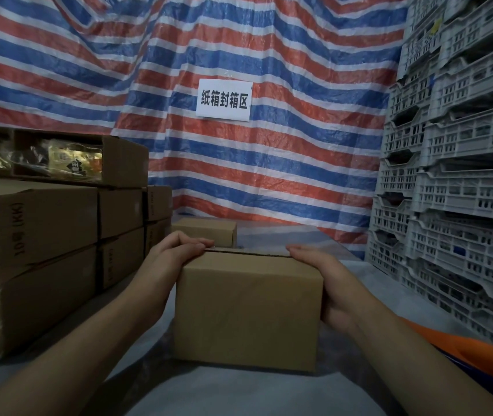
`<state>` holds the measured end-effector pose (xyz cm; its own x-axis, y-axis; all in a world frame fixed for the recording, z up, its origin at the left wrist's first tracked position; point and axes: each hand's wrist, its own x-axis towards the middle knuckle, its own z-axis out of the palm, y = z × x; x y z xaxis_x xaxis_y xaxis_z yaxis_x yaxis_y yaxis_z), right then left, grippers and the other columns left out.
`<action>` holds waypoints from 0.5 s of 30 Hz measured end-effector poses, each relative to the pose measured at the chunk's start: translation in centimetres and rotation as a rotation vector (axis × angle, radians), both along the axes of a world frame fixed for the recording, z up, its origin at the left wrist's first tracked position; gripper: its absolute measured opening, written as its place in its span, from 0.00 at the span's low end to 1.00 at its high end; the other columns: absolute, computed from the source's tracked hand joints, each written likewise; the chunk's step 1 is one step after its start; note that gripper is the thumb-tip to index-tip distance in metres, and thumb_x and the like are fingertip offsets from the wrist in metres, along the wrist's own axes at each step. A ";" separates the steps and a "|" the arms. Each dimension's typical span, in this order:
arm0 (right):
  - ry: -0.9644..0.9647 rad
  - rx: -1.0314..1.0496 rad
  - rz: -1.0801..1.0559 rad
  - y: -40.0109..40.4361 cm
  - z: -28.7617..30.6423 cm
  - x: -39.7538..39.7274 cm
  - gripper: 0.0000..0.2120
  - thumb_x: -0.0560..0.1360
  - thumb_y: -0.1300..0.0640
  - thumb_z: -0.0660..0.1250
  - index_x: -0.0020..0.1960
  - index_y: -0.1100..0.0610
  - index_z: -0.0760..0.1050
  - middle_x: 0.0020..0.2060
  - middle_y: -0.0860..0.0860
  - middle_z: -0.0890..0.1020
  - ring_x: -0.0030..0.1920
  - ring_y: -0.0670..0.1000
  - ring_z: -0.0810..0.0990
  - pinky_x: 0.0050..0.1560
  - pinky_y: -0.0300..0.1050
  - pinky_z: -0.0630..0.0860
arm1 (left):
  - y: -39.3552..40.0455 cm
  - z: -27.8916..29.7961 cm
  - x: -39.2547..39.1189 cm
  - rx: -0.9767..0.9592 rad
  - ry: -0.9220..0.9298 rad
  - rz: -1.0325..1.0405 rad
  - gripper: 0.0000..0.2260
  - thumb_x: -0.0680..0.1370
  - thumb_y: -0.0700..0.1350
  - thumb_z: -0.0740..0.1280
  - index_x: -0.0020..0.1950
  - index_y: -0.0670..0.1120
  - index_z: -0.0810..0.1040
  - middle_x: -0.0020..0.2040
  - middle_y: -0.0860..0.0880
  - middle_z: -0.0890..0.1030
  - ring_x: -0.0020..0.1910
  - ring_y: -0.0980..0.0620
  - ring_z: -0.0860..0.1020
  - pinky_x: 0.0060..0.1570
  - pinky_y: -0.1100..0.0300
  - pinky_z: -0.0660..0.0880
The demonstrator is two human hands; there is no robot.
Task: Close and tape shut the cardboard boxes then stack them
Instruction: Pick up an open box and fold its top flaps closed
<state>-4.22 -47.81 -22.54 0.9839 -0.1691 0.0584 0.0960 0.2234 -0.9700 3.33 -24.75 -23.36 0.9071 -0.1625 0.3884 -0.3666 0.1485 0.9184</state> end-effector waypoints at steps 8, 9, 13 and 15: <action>0.030 -0.041 -0.044 0.2 0.3 -0.2 0.10 0.79 0.55 0.68 0.60 0.51 0.77 0.48 0.59 0.83 0.39 0.54 0.83 0.35 0.45 0.79 | 0.5 1.7 0.1 0.296 -0.024 0.056 0.07 0.78 0.42 0.67 0.41 0.44 0.78 0.49 0.56 0.85 0.50 0.57 0.81 0.51 0.58 0.72; 0.028 -0.044 -0.042 0.2 0.3 -0.3 0.10 0.79 0.55 0.67 0.60 0.52 0.77 0.48 0.60 0.83 0.40 0.54 0.82 0.36 0.45 0.78 | 0.5 2.3 -0.1 0.353 -0.010 0.073 0.06 0.78 0.42 0.68 0.41 0.44 0.79 0.49 0.54 0.85 0.51 0.55 0.81 0.52 0.56 0.74; 0.019 -0.065 -0.039 0.3 0.4 -0.5 0.10 0.80 0.56 0.67 0.61 0.52 0.75 0.49 0.60 0.82 0.42 0.54 0.82 0.37 0.46 0.78 | -0.3 4.9 -2.1 0.715 -0.195 0.204 0.04 0.79 0.48 0.67 0.46 0.52 0.81 0.43 0.52 0.83 0.44 0.54 0.82 0.48 0.53 0.80; 0.011 -0.074 -0.037 0.4 0.4 -0.5 0.11 0.80 0.56 0.66 0.62 0.52 0.75 0.51 0.60 0.82 0.44 0.55 0.81 0.40 0.47 0.78 | -1.4 5.6 -3.9 0.829 -0.371 0.203 0.07 0.79 0.55 0.63 0.51 0.56 0.79 0.46 0.55 0.82 0.45 0.59 0.80 0.46 0.57 0.78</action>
